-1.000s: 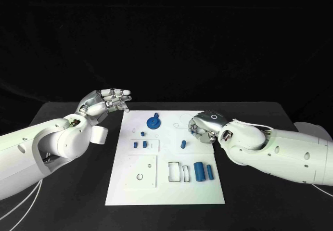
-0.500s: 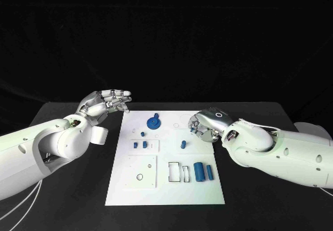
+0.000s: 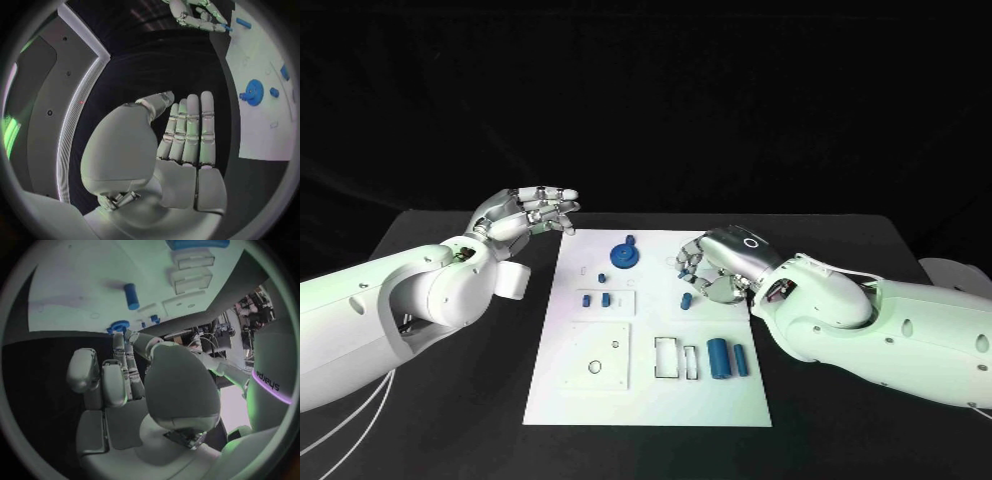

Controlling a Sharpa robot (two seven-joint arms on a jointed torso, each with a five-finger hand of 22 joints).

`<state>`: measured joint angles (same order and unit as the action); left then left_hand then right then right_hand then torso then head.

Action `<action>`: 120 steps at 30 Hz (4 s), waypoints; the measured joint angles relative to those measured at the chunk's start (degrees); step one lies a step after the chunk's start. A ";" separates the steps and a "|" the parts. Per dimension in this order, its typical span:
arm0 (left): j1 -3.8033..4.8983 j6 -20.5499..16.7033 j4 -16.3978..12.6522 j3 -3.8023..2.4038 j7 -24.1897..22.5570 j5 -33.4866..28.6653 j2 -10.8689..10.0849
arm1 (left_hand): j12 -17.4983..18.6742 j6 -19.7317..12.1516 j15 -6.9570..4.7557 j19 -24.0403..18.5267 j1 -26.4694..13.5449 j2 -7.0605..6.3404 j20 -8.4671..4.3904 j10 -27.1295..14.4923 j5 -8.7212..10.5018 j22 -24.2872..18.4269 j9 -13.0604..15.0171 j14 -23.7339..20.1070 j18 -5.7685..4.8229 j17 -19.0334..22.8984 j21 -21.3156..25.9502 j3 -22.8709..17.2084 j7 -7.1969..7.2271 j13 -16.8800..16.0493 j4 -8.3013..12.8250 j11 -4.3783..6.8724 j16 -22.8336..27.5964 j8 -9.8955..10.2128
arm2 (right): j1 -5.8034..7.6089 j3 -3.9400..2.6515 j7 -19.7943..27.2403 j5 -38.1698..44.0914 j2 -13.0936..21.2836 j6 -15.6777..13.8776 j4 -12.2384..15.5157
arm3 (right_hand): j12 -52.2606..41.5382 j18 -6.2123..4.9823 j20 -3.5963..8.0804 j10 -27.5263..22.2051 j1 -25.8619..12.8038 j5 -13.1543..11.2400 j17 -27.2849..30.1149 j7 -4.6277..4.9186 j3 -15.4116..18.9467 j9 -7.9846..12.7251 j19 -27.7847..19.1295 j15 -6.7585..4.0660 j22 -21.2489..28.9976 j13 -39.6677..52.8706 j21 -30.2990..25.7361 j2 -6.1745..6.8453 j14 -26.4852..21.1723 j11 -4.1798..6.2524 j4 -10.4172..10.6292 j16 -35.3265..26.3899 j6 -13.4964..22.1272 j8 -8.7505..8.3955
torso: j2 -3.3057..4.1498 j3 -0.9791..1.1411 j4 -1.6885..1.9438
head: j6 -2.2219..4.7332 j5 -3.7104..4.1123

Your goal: Assemble the parts on the task board

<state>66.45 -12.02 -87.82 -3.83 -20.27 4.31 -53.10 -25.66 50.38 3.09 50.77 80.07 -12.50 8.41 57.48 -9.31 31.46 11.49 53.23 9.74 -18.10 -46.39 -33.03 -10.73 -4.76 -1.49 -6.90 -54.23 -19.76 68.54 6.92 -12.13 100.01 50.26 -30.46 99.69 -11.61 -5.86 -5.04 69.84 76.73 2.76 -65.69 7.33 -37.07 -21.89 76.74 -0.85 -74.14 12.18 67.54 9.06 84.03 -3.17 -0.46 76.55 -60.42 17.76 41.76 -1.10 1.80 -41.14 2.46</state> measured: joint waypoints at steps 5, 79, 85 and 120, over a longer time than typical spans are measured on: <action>-0.03 0.01 0.04 0.00 0.02 0.02 0.18 | 0.00 0.00 0.00 0.00 0.00 0.00 0.00 0.00 0.00 -0.01 0.00 0.00 0.00 0.00 0.00 0.00 0.00 0.00 0.00 0.00 0.00 0.00 | -0.44 -0.01 0.42 -0.86 -2.38 -0.17 1.26 | 0.00 0.15 0.00 0.00 -0.24 -0.04 0.00 0.00 0.00 0.00 0.00 0.00 0.00 0.00 0.00 -0.23 0.00 -0.01 0.00 0.00 0.01 -0.04 | 0.03 -0.04 0.05 | -0.31 -1.18; -0.29 0.31 0.98 0.41 0.67 0.64 2.13 | 0.22 0.01 0.20 -0.19 -0.23 0.23 0.20 -0.24 0.00 0.01 -0.11 0.21 0.01 0.22 0.00 0.00 0.01 0.11 0.00 -0.18 0.21 0.00 | -7.76 1.02 2.62 -2.87 -14.38 4.58 -5.17 | 0.34 0.15 0.00 0.17 -1.19 0.18 0.09 -0.15 0.33 0.03 -0.01 0.01 -0.02 -0.07 -0.01 0.15 0.00 -0.23 0.31 -0.01 0.90 -0.41 | 0.05 -0.08 0.01 | -2.93 -6.82; -0.29 0.42 1.03 0.42 0.75 0.64 2.21 | 0.22 0.01 0.20 -0.19 -0.23 0.23 0.20 -0.24 0.00 0.00 -0.11 0.21 0.00 0.22 0.00 0.00 0.01 0.11 -0.01 -0.18 0.20 0.00 | -7.80 1.12 2.53 -2.50 -14.84 5.38 -5.47 | 1.01 0.14 0.00 -0.06 -2.42 0.67 0.04 0.00 0.85 -0.09 -0.01 0.01 0.20 -0.22 -0.40 0.64 0.00 -0.44 0.84 -0.01 1.19 -0.51 | 0.05 -0.08 -0.01 | -2.95 -6.79; -0.38 1.00 0.99 0.61 1.31 1.03 1.64 | 0.43 0.01 0.20 -0.40 -0.23 0.23 0.40 -0.24 0.00 -0.01 -0.10 0.21 0.00 0.26 0.00 0.00 0.01 0.17 -0.01 -0.18 0.20 0.29 | -0.38 -0.13 3.37 -9.60 -0.11 5.84 0.52 | 4.21 0.13 -2.67 -11.59 -6.39 1.79 2.35 2.57 5.80 2.38 -3.53 2.60 3.23 -3.11 -6.39 4.28 -0.30 -3.44 2.35 -0.58 10.19 -6.04 | -0.03 -0.10 -0.17 | -1.70 -5.02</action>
<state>66.08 -11.02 -86.84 -3.22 -18.96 5.34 -51.46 -25.23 50.39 3.29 50.37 79.84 -12.27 8.81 57.24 -9.31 31.45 11.38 53.44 9.74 -17.84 -46.39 -33.04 -10.73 -4.59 -1.50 -7.07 -54.02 -19.47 68.15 6.79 -8.76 90.40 50.15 -24.62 100.21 -7.40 -5.73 -7.71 58.26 70.34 4.55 -63.34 9.90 -31.27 -19.51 73.21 1.76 -70.91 9.07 61.16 13.34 83.73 -6.61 1.89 75.97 -50.23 11.71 41.73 -1.20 1.63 -42.84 -2.55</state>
